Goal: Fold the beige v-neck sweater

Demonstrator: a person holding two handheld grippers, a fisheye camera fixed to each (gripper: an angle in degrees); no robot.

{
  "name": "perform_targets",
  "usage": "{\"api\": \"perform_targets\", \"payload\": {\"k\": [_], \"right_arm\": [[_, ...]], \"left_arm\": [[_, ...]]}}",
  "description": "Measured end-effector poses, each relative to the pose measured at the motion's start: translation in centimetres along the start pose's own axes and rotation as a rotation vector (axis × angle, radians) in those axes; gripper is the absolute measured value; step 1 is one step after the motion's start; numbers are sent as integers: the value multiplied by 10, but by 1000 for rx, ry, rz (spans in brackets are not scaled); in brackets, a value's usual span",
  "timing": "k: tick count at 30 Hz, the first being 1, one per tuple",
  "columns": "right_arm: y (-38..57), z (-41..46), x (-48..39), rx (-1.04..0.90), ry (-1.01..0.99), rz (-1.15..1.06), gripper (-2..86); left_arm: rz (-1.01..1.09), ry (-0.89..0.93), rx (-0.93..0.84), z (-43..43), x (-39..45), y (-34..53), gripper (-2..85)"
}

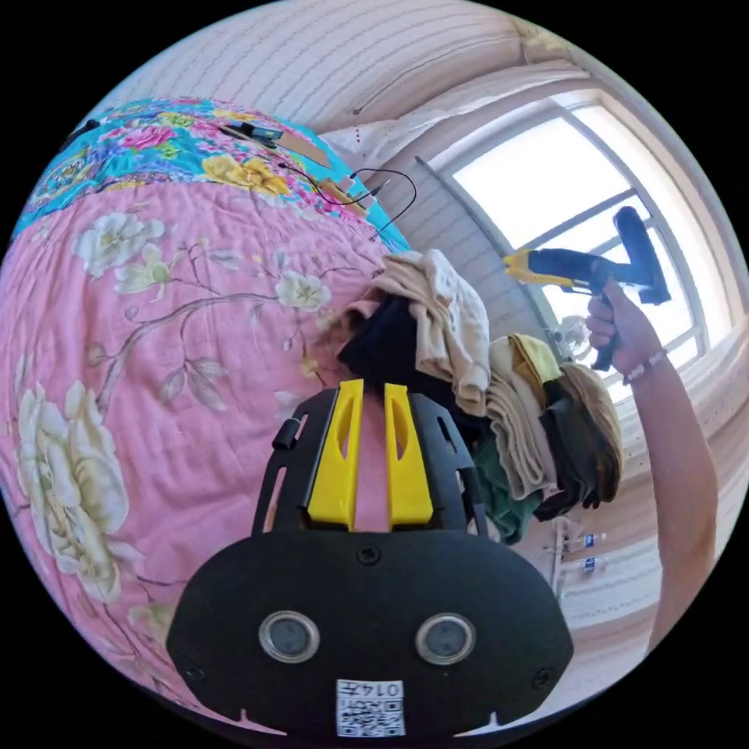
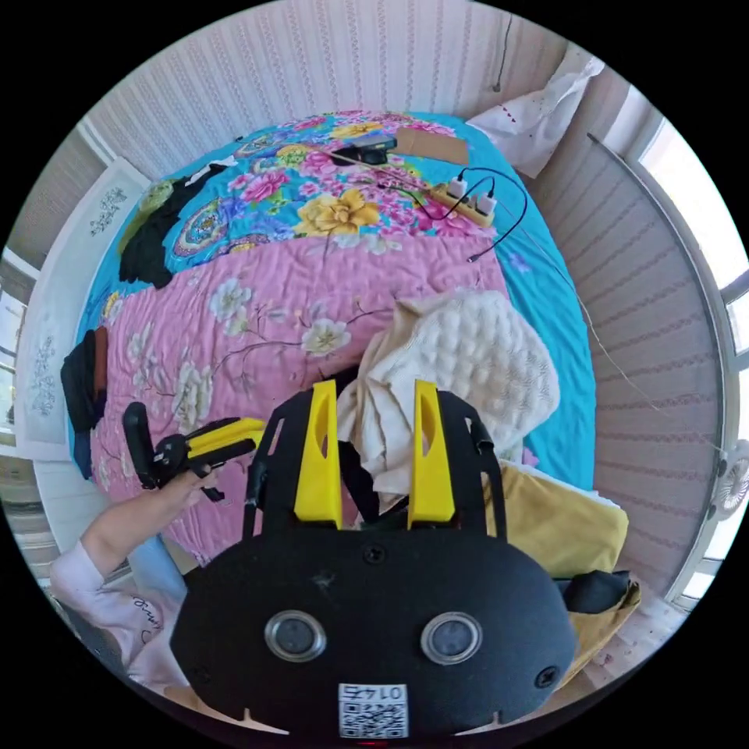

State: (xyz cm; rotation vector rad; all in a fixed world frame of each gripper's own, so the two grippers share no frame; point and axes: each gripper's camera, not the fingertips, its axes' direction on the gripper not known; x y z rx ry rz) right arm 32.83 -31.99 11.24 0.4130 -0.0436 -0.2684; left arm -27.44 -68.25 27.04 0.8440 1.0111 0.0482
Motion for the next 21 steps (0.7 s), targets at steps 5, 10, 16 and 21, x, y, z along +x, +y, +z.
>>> {"api": "perform_targets", "payload": {"k": [5, 10, 16, 21], "right_arm": [[28, 108, -8, -184, -20, 43, 182], [70, 118, -51, -47, 130, -31, 182], [140, 122, -162, 51, -41, -320, 151], [206, 155, -309, 55, -167, -650, 134]], "left_arm": [[291, -106, 28, -56, 15, 54, 40], [399, -196, 87, -154, 11, 145, 29], [234, -397, 154, -295, -29, 274, 8], [4, -624, 224, -422, -59, 374, 33]]}}
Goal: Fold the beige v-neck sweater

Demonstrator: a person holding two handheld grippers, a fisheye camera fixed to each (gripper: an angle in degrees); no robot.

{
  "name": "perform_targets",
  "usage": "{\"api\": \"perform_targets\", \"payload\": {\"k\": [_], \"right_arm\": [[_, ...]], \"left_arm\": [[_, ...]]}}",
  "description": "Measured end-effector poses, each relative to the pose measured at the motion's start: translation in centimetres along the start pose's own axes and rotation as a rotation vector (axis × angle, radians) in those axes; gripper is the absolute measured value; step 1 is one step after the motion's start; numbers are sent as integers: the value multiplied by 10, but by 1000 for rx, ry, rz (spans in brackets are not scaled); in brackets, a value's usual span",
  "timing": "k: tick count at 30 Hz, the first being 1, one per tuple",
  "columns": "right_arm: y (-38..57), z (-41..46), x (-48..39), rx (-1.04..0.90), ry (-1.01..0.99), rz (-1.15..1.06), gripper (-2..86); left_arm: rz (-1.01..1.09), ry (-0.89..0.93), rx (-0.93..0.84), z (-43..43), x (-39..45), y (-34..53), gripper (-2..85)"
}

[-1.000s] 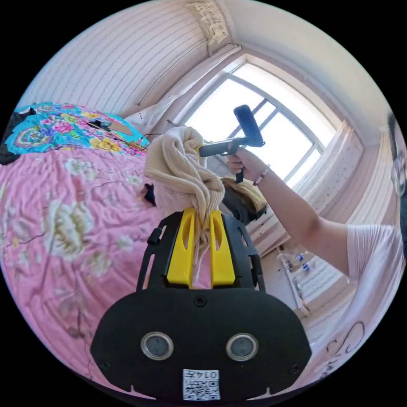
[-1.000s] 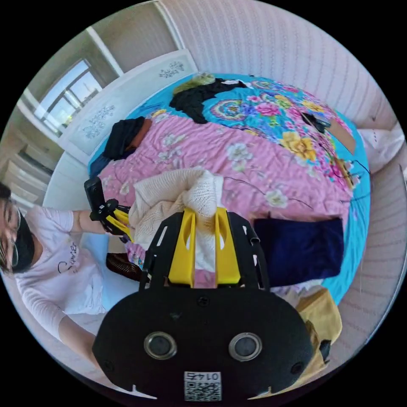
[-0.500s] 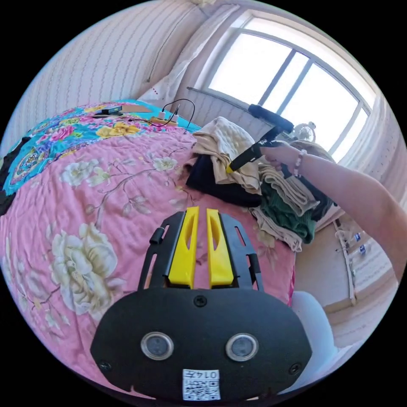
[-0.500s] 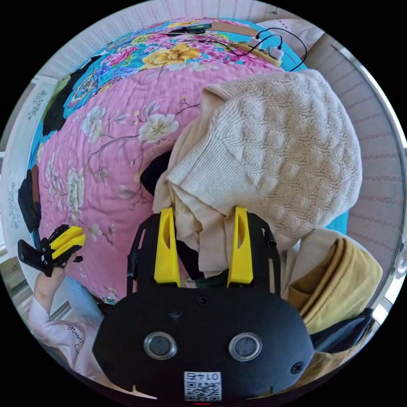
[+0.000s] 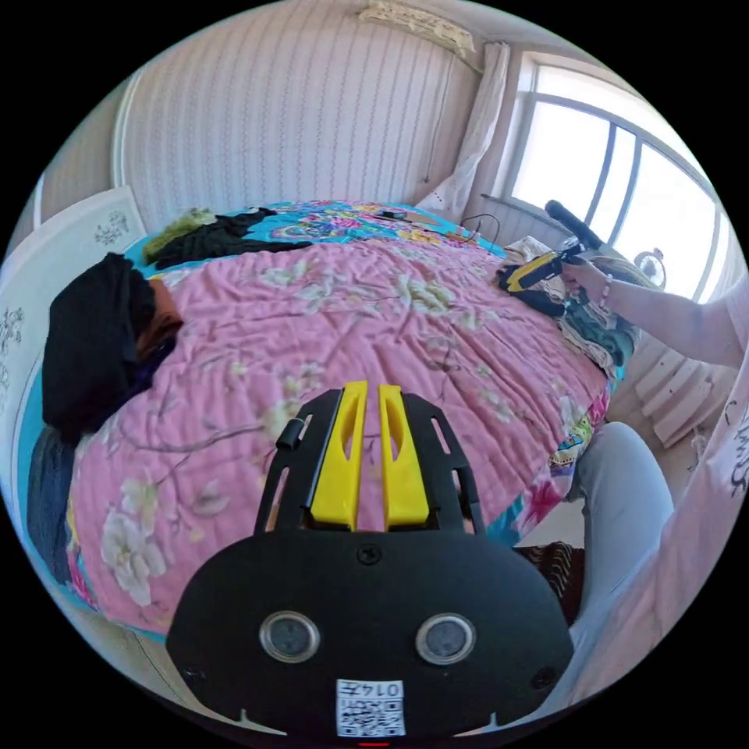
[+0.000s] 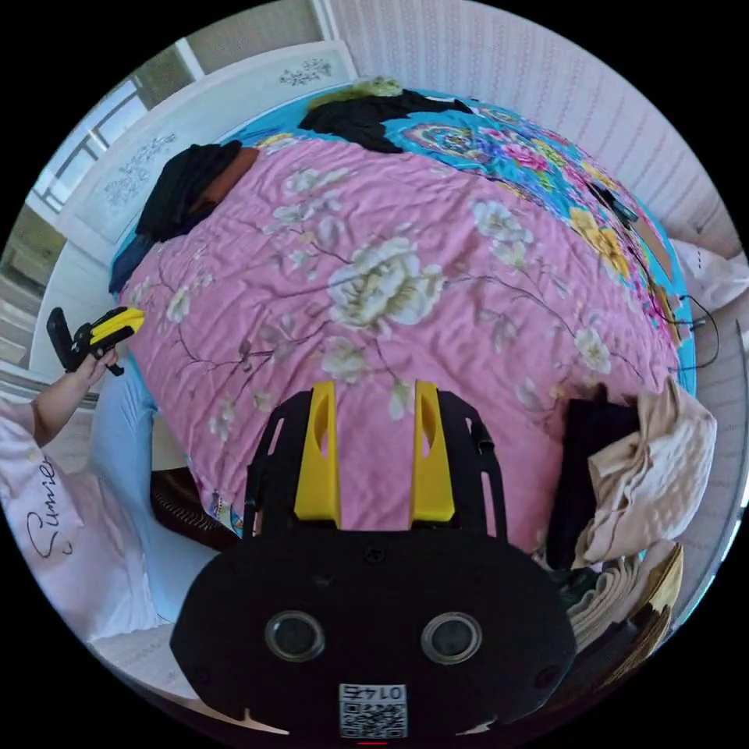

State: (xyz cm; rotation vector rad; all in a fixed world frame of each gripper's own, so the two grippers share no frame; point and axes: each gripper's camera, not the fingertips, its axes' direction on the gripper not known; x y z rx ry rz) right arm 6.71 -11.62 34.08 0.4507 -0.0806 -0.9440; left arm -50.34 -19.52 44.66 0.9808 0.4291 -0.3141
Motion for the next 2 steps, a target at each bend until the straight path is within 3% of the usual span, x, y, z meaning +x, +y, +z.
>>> {"api": "perform_targets", "payload": {"k": [2], "right_arm": [[-17, 22, -57, 17, -65, -103, 121]], "left_arm": [[-119, -90, 18, -38, -41, 25, 41]]}}
